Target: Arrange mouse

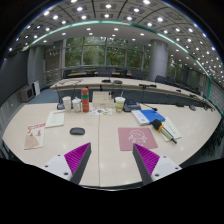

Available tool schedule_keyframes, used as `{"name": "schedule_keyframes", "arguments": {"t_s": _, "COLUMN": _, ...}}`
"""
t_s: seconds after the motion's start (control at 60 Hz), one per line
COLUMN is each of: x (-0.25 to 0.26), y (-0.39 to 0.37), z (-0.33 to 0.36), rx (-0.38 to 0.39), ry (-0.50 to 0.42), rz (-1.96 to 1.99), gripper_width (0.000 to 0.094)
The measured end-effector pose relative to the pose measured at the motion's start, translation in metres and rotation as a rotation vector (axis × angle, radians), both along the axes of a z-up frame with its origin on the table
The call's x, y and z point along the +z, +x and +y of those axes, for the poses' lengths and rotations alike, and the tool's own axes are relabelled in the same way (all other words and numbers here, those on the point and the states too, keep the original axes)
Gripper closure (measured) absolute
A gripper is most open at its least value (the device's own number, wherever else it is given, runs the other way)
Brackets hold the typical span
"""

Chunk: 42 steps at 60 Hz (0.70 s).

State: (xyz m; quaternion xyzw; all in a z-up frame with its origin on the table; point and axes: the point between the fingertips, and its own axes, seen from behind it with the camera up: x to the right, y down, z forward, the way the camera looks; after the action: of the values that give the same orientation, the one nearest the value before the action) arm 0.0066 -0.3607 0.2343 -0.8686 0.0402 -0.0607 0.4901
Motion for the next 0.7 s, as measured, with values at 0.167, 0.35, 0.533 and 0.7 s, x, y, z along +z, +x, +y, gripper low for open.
{"name": "schedule_keyframes", "arguments": {"t_s": 0.167, "x": -0.041, "y": -0.025, "z": 0.026, "rx": 0.003, "ry": -0.072, "rz": -0.003, "gripper_width": 0.0078}}
{"name": "schedule_keyframes", "arguments": {"t_s": 0.35, "x": -0.114, "y": -0.060, "z": 0.061, "rx": 0.009, "ry": -0.129, "rz": -0.011, "gripper_width": 0.0080}}
{"name": "schedule_keyframes", "arguments": {"t_s": 0.533, "x": -0.176, "y": -0.109, "z": 0.116, "rx": 0.046, "ry": -0.132, "rz": 0.010, "gripper_width": 0.0081}}
{"name": "schedule_keyframes", "arguments": {"t_s": 0.7, "x": -0.207, "y": -0.146, "z": 0.187, "rx": 0.078, "ry": -0.098, "rz": 0.033, "gripper_width": 0.0079}}
